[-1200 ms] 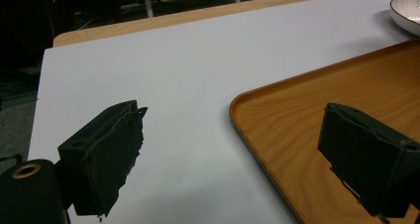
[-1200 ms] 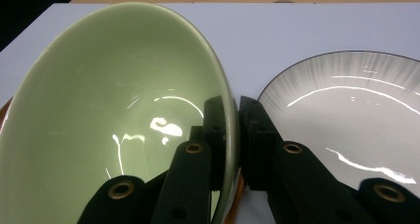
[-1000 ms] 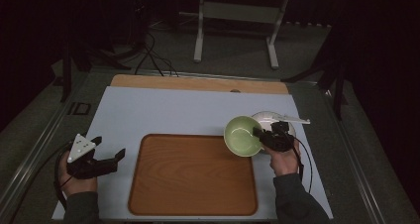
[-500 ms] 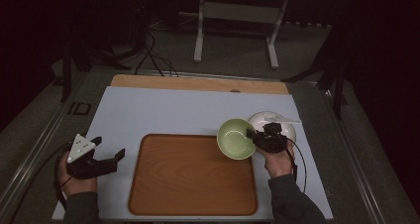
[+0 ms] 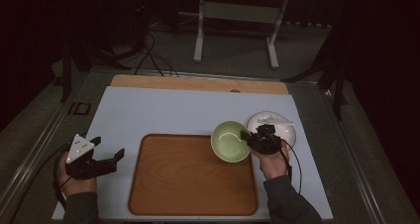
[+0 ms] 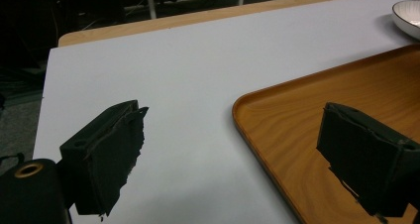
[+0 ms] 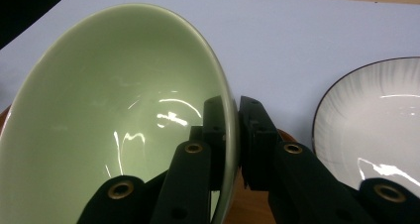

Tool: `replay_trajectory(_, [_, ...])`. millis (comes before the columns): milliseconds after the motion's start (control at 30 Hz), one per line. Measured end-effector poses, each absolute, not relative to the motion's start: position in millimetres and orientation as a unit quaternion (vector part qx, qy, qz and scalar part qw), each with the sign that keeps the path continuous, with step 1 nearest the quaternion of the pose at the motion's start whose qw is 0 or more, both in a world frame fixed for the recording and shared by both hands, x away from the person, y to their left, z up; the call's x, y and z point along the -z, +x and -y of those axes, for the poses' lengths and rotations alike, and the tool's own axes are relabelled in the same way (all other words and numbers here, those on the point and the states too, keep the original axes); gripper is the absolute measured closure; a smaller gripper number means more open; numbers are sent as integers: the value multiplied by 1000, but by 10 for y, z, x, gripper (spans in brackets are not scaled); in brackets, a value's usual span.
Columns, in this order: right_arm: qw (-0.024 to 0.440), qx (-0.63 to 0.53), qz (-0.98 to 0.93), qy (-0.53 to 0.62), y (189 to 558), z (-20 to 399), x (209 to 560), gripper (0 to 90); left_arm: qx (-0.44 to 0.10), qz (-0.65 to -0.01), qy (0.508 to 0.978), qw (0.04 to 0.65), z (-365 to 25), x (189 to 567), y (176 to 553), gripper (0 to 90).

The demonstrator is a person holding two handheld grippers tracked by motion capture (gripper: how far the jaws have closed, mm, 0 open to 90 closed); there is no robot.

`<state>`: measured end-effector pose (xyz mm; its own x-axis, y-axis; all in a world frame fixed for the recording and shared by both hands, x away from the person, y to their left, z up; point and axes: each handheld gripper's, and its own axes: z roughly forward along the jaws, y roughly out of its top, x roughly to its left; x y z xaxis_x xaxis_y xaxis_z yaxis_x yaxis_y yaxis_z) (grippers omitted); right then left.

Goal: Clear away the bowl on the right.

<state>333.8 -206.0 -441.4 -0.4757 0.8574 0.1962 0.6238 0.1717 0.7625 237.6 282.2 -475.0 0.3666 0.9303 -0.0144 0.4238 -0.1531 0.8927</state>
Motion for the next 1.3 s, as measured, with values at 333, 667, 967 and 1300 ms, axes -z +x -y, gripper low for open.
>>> replay_trajectory(333, [134,-414,-762,480,3322,1955,4453,829,-290,-482,701,437,-2823,4749,2375,107])
replay_trajectory(667, [126,-407,-773,470,3300,1852,4499,830,-291,-484,700,438,-2830,4747,2372,109])
replay_trajectory(967, [118,-407,-780,460,3280,1774,4529,830,-290,-484,701,437,-2828,4749,2374,109])
replay_trajectory(1300, [115,-407,-788,448,3256,1682,4543,830,-289,-484,701,437,-2829,4750,2377,110])
